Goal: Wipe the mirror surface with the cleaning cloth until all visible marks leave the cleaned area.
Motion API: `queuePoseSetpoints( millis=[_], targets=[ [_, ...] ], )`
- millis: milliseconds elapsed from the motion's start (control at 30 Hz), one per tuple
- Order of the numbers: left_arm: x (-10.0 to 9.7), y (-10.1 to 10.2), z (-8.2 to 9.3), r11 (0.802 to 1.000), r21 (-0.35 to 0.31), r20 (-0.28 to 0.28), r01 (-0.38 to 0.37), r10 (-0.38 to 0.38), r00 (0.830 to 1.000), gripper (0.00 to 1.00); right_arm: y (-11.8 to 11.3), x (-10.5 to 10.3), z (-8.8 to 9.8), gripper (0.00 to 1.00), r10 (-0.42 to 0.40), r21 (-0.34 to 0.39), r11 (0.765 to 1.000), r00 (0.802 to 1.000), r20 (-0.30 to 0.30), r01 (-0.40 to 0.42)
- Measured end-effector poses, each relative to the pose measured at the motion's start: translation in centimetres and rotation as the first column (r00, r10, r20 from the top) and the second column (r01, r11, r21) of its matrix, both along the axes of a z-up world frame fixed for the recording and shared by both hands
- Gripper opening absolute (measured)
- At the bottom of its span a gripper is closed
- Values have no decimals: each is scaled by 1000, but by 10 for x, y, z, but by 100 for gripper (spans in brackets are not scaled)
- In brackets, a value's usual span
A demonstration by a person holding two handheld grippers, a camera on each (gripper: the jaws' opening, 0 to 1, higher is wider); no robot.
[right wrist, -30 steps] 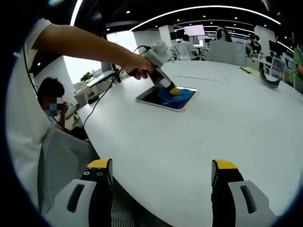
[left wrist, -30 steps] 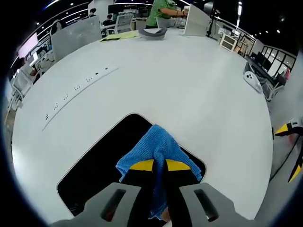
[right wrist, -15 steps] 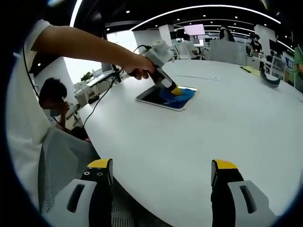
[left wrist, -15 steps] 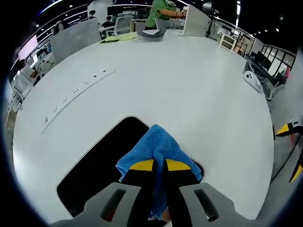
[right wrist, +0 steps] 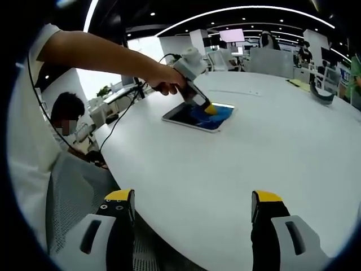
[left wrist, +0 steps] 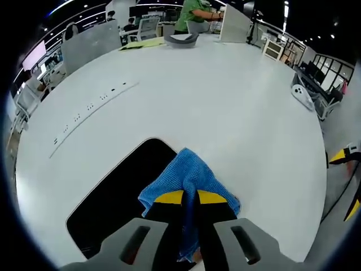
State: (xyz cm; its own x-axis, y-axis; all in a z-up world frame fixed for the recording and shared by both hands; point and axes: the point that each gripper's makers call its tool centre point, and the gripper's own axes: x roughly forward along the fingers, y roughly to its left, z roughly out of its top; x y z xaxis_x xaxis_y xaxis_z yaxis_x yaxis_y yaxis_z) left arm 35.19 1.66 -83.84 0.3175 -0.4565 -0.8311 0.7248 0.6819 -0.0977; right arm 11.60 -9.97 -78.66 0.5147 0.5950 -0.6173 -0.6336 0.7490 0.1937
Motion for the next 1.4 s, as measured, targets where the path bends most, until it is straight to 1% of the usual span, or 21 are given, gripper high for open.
queuePoseSetpoints(
  millis=[333,500,933,1233,1400],
  targets=[
    [-4,-2,0,1000,-2,-5,-7,7,1000,5,0,0,1,84,4,1,1000,1000,3,-4],
    [-7,-3,-1,1000,-15,-13,-11,10,1000,5,1,-2,0,84,7,1,1000,1000,0,-7],
    [-10,-3,0,1000,-18,-12,-12,12,1000,5,1,-1,1,84,11,-1,1000,1000,2,-11],
    [-15,-3,0,1000,-21,-12,-7,7,1000,5,2,-4,0,84,15,-4,1000,1000,-3,-15],
    [-18,-4,0,1000,-13,-8,4,-4,1000,5,4,-3,1,84,16,-1,1000,1000,-2,-16]
  ],
)
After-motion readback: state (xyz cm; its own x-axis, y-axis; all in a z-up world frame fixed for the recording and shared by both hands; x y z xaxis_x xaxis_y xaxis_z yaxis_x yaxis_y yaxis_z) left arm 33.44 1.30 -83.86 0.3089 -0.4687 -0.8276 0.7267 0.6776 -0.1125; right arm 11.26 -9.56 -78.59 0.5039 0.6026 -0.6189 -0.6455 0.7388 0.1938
